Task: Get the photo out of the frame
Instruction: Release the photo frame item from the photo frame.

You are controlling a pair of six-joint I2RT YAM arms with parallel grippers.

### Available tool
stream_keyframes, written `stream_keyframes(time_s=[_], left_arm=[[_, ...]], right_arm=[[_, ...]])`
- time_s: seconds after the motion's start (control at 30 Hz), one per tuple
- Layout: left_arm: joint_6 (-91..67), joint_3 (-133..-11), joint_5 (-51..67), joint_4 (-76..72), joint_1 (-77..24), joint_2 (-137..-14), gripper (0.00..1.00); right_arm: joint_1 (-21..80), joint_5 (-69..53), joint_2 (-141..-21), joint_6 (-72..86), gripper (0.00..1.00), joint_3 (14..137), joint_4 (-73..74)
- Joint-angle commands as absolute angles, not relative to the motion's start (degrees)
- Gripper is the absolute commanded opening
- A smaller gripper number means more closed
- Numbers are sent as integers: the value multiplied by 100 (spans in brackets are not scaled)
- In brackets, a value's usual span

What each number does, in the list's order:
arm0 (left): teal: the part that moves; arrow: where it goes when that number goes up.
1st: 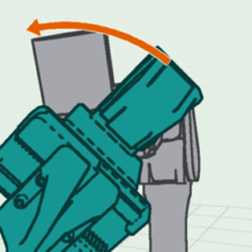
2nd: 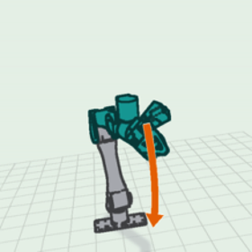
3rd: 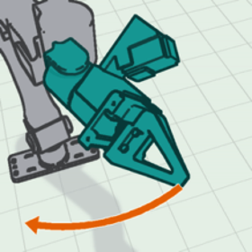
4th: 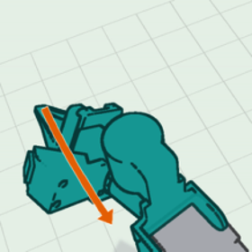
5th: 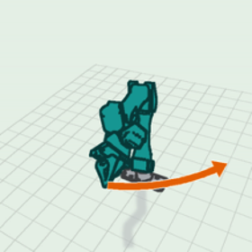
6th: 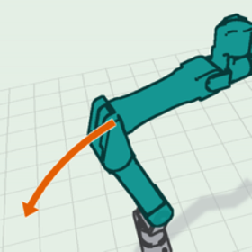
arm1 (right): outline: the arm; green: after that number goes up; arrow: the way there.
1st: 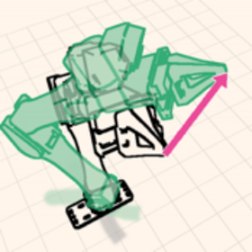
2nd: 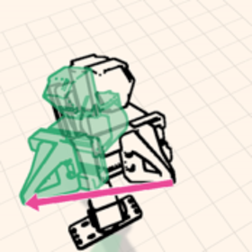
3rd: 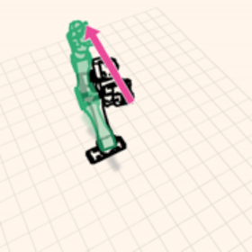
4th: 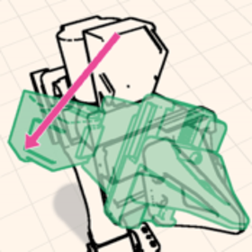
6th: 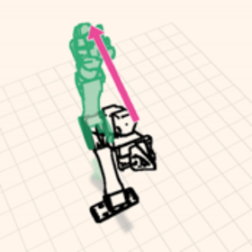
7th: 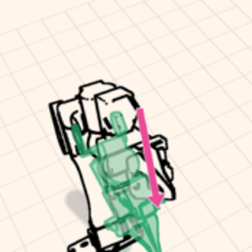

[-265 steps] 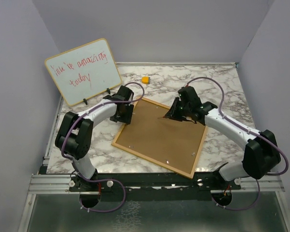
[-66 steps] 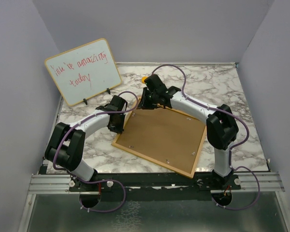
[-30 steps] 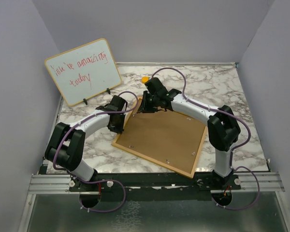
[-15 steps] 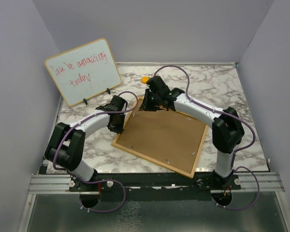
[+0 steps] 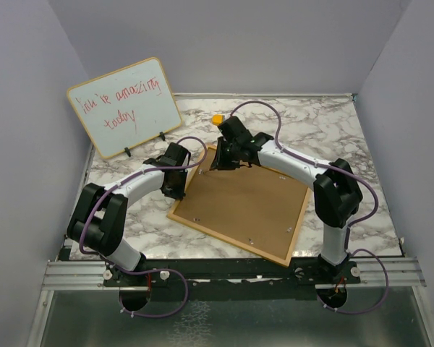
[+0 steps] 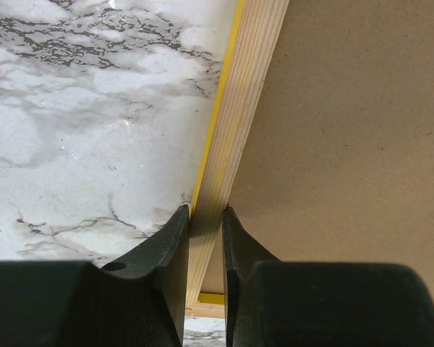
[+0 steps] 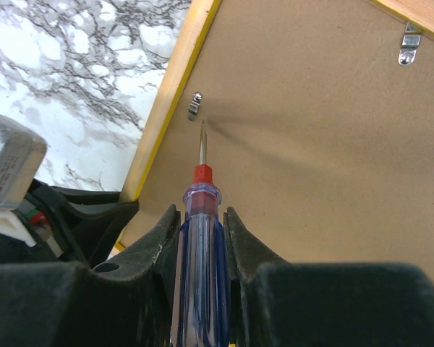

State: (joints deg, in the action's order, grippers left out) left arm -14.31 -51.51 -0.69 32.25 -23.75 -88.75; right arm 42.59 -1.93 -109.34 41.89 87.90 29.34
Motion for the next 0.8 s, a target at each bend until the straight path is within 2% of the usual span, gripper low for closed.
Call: stream_keyframes(time_s=[0.0, 0.77], left_arm=[[-1433, -5092, -378, 3237, -2348, -8886, 8], [-1435, -5098, -352, 3237, -2347, -8912, 8]], right_arm=[[4291, -152, -11160, 4104, 0, 8924, 3049], [4290, -446, -11282, 4148, 0, 8894, 2783]])
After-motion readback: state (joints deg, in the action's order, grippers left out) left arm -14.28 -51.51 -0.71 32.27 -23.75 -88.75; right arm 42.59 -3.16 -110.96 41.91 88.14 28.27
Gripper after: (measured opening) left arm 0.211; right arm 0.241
